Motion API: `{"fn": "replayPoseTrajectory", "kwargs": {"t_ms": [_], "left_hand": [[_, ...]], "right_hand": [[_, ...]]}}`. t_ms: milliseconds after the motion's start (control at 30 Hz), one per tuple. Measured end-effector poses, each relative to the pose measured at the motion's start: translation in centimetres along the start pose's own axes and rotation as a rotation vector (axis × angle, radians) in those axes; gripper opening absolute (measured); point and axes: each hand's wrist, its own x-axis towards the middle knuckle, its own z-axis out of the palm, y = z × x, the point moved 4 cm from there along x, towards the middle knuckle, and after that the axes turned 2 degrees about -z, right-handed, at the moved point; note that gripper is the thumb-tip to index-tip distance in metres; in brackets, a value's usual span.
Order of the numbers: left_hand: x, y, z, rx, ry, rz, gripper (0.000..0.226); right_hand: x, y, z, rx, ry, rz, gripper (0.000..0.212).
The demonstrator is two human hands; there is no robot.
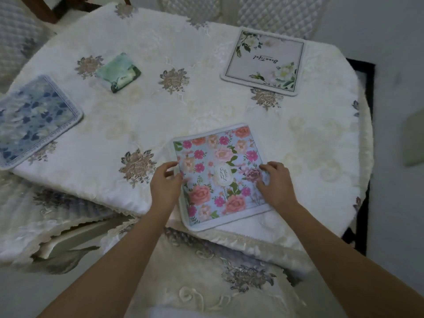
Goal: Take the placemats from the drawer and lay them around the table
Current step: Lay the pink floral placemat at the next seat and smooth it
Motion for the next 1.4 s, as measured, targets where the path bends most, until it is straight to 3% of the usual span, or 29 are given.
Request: {"fn": "replayPoseTrajectory", "kwargs": {"t_ms": [300,533,667,767,900,1100,1400], "left_hand": [[2.8,-0.7,0.7,0.188,-0.188,0.089,0.041],[1.8,-0.4,0.6,0.210,-0.256,0.170,0.021],[2.3,0.1,1.1,0.217,-0.319,0.188,0.020],[2.8,-0.2,1.0,0.241,-0.328,0.194,0.032],[2.3,-0.5,1.1,0.243,-0.360,0.202,0.028],[1.6,0.2,0.9,0.247,-0.352,0.224,0.040],[0.0,-1.3,0.3,0.177,-0.250,0.147,0.033]], "right_hand": [[-10.1,0.1,3.1,0.156,0.147,0.229,0.047],[-9.7,-0.9,3.2,0.151,0.237,0.305,0.049],[-10.6,-0.9,3.6,0.150,0.276,0.356,0.047],[-10.9,-0.4,3.7,0.170,0.287,0.358,0.042],[-10.0,-0.2,3.0,0.160,0.299,0.347,0.043],[-11.3,-1.2,4.4,0.206,0.326,0.369,0.046],[-10.5,-1.1,4.0,0.173,0.325,0.327,0.045]]}}
